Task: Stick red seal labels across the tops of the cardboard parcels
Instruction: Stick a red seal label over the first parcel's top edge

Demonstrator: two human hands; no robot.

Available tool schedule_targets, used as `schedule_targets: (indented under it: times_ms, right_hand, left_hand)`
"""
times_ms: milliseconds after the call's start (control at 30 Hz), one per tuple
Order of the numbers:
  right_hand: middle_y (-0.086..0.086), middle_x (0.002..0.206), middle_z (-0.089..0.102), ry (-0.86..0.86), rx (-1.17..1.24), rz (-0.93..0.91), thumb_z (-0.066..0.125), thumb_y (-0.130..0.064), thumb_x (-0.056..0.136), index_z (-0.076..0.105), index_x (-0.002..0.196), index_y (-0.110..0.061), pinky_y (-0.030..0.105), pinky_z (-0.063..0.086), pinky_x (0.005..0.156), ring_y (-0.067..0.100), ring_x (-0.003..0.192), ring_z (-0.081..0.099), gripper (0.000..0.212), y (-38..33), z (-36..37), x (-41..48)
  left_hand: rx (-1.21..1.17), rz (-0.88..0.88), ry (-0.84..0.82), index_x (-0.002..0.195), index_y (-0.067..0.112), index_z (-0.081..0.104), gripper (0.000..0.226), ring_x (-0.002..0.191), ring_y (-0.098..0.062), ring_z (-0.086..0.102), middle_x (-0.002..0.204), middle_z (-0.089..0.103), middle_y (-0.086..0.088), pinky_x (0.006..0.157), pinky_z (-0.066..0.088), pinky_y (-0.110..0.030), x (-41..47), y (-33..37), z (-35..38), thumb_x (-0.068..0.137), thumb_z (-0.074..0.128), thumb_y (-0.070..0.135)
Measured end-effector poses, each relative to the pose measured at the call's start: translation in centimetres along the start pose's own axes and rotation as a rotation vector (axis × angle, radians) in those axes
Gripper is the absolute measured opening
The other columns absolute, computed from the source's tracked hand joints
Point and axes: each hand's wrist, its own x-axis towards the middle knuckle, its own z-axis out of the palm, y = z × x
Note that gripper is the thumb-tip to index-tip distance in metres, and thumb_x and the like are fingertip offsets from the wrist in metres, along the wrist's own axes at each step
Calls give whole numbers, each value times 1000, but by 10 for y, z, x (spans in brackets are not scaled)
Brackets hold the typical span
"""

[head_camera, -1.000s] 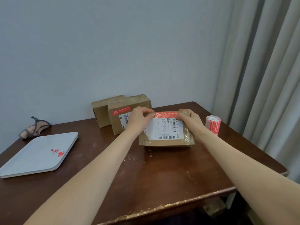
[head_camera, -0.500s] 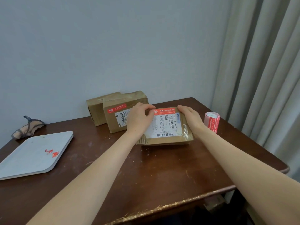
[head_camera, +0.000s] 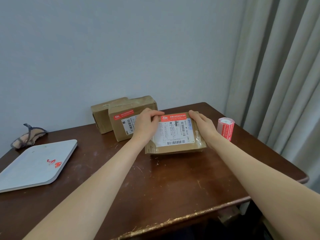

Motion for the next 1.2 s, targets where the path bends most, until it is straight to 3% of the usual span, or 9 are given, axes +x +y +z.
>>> schedule_targets:
  times_ms: [100, 167, 233, 367, 500, 600, 767, 1200]
  right_hand:
    - [3, 97, 73, 11, -1, -25, 54, -52, 91, 59, 105, -29, 48, 52, 95, 22, 92, 71, 27, 1, 0, 0]
    - [2, 96, 73, 21, -1, -31, 54, -53, 90, 59, 109, -28, 48, 53, 93, 21, 90, 71, 32, 1, 0, 0]
    - [1, 96, 73, 32, -9, -44, 55, -55, 89, 60, 109, -29, 48, 53, 93, 20, 91, 71, 34, 2, 0, 1]
    - [0, 96, 73, 35, -17, -59, 54, -54, 90, 62, 103, -31, 47, 51, 95, 20, 94, 70, 28, 1, -1, -1]
    - [0, 93, 73, 41, -9, -69, 56, -49, 91, 65, 99, -29, 44, 53, 93, 20, 92, 70, 24, -1, 0, -4]
    - [-1, 90, 74, 52, -7, -90, 57, -47, 91, 68, 91, -29, 41, 53, 93, 20, 92, 70, 21, -3, 1, -6]
    - [-2, 88, 73, 40, -22, -97, 57, -46, 91, 69, 88, -29, 39, 53, 91, 19, 91, 70, 20, -5, -1, -6]
    - [-1, 90, 73, 30, -35, -95, 58, -48, 90, 69, 83, -34, 44, 52, 94, 20, 92, 70, 19, -6, -2, -5]
  left_hand:
    - [-4, 9, 35, 114, 18, 67, 33, 94, 1, 47, 114, 60, 4, 72, 31, -2, -3, 1, -2, 96, 42, 7]
    - [-13, 30, 94, 114, 19, 65, 33, 108, -5, 49, 120, 59, 4, 86, 31, -10, -5, 1, -2, 93, 44, 5]
    - [32, 66, 148, 111, 21, 66, 29, 114, -8, 48, 118, 57, 6, 90, 31, -18, -7, -1, -2, 92, 49, 8]
    - [140, 213, 202, 104, 20, 70, 19, 102, -4, 45, 103, 56, 11, 86, 32, -19, -8, -2, -1, 90, 58, 15]
    - [199, 426, 110, 101, 19, 72, 16, 97, -10, 52, 99, 62, 5, 83, 40, -23, -6, 10, 11, 88, 62, 18]
    - [241, 489, 49, 107, 22, 71, 20, 102, -11, 52, 104, 61, 5, 83, 38, -22, -3, 20, 20, 90, 60, 20]
    - [288, 498, -104, 115, 28, 67, 26, 101, -13, 56, 113, 59, 5, 81, 48, -31, 7, 23, 25, 95, 52, 21]
    - [292, 410, -235, 103, 28, 69, 17, 90, -6, 60, 101, 68, 10, 83, 48, -26, 25, 37, 18, 92, 57, 22]
